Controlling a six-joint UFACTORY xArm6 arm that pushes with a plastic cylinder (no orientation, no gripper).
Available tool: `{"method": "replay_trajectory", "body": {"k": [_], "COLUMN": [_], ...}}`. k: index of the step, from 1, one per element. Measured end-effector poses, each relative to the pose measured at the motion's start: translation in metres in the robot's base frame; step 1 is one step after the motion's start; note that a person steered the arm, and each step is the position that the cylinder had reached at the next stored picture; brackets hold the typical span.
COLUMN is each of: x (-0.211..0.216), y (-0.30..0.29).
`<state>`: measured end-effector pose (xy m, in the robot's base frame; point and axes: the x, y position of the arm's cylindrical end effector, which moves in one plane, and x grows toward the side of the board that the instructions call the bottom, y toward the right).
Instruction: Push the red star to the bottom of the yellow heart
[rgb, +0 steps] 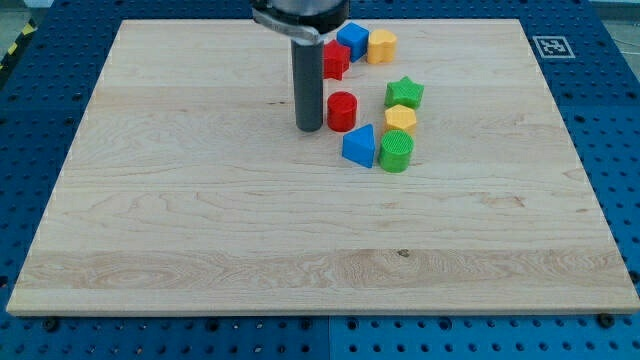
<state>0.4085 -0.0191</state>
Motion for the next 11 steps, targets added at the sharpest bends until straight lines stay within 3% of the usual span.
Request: {"method": "replay_trajectory", "body": {"k": [4,7,11], "x": [-0.049,-0.164,-0.129], "y": [-0.021,-0.020,0.025]}}
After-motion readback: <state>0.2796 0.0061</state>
